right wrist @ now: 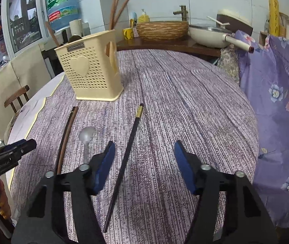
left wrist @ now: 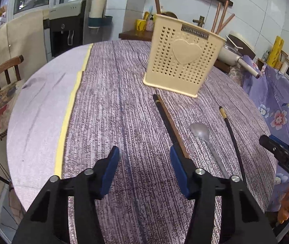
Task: Organize utensils
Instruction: 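Move both tools back down to the chopsticks on the cloth, then grasp a black chopstick with the left tool while the right tool grasps a gold-tipped black chopstick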
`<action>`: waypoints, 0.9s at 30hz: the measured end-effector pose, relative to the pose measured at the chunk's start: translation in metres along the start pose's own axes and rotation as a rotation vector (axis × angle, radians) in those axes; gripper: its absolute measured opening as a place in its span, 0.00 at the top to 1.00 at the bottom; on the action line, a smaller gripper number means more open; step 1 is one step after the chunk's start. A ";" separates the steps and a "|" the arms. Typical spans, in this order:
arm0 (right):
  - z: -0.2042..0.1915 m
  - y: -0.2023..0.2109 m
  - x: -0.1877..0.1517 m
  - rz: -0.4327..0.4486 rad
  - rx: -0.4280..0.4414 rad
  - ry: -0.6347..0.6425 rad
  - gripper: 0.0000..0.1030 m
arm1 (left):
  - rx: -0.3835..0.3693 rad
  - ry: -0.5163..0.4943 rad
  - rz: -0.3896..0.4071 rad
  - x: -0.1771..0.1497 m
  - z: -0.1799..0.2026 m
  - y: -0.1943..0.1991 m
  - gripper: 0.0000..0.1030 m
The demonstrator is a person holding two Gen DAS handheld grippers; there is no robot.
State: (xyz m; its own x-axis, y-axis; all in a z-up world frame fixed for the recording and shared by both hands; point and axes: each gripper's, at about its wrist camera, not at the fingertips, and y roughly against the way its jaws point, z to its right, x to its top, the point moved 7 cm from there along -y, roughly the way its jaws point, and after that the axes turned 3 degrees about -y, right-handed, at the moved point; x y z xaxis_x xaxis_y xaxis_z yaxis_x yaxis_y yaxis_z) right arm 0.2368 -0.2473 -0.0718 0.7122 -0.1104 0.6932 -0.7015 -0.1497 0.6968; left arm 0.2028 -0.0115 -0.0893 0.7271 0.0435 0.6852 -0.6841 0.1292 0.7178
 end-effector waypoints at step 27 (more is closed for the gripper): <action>-0.018 -0.090 0.023 -0.136 -0.030 -0.005 0.65 | 0.038 -0.114 -0.108 0.029 0.024 -0.057 0.65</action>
State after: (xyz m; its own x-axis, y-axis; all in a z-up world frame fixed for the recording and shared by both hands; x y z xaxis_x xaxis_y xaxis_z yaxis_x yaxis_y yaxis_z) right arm 0.3155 -0.2187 -0.1155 0.8010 -0.0960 0.5909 -0.5986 -0.1347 0.7896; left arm 0.2620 -0.0412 -0.1074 0.7870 -0.0816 0.6115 -0.6054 0.0889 0.7909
